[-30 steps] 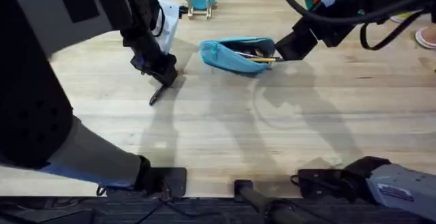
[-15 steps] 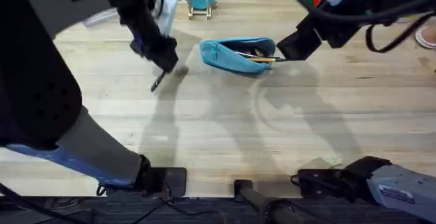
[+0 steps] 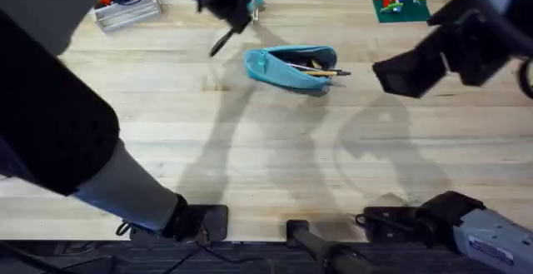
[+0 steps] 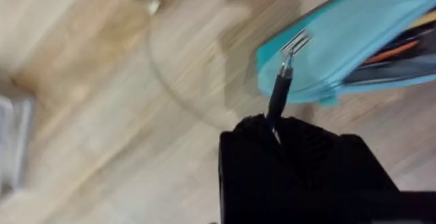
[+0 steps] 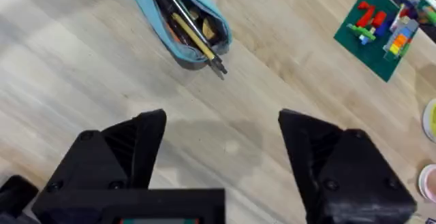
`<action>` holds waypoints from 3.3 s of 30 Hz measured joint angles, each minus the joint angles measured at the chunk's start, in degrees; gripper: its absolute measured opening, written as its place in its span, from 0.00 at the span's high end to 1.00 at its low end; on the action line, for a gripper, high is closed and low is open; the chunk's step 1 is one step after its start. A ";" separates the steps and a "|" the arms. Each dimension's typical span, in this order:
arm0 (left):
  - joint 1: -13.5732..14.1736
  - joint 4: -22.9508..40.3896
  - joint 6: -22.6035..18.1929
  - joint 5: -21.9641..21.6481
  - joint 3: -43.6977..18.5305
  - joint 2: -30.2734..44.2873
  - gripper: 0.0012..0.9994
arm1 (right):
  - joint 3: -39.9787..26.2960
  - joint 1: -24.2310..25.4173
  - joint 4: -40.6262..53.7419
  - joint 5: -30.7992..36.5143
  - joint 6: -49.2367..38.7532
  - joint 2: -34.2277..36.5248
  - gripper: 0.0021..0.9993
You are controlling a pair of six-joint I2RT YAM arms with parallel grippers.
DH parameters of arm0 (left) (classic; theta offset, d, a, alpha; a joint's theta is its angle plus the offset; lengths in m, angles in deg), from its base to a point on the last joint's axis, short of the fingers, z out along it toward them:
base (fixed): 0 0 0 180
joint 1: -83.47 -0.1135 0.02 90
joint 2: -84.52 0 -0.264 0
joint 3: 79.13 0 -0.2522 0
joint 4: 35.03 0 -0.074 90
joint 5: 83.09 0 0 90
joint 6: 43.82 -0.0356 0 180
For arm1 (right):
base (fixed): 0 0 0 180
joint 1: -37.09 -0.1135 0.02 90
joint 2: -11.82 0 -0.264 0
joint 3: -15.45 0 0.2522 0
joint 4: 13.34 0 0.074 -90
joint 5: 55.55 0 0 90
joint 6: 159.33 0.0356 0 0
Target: Unzip the bag, pick up the pens from the table one at a time and place them inside, then zip the bag closed.
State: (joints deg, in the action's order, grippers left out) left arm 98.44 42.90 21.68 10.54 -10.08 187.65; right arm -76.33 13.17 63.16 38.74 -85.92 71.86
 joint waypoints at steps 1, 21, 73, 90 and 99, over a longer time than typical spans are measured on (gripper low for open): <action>1.40 -0.25 -0.84 0.04 -0.96 0.00 0.96 | 0.01 0.00 0.34 0.00 0.14 -0.84 0.00; 15.54 -7.70 -13.70 12.71 -5.02 0.00 0.96 | 0.00 0.00 4.17 0.02 0.80 -11.53 0.00; 15.61 -0.73 -28.69 12.78 -5.24 17.88 0.96 | 0.00 0.00 4.17 0.02 0.97 -11.55 0.00; 15.84 -1.58 -29.16 11.95 -5.24 17.88 0.02 | 0.00 0.00 4.17 0.02 0.97 -11.55 0.00; 16.30 -1.48 -29.13 11.72 -5.28 17.55 0.01 | 0.00 0.00 4.17 0.02 0.97 -11.55 0.00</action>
State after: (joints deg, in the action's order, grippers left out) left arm 114.74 41.42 -7.45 22.26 -15.36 205.21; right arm -76.33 13.17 67.33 38.77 -84.95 60.31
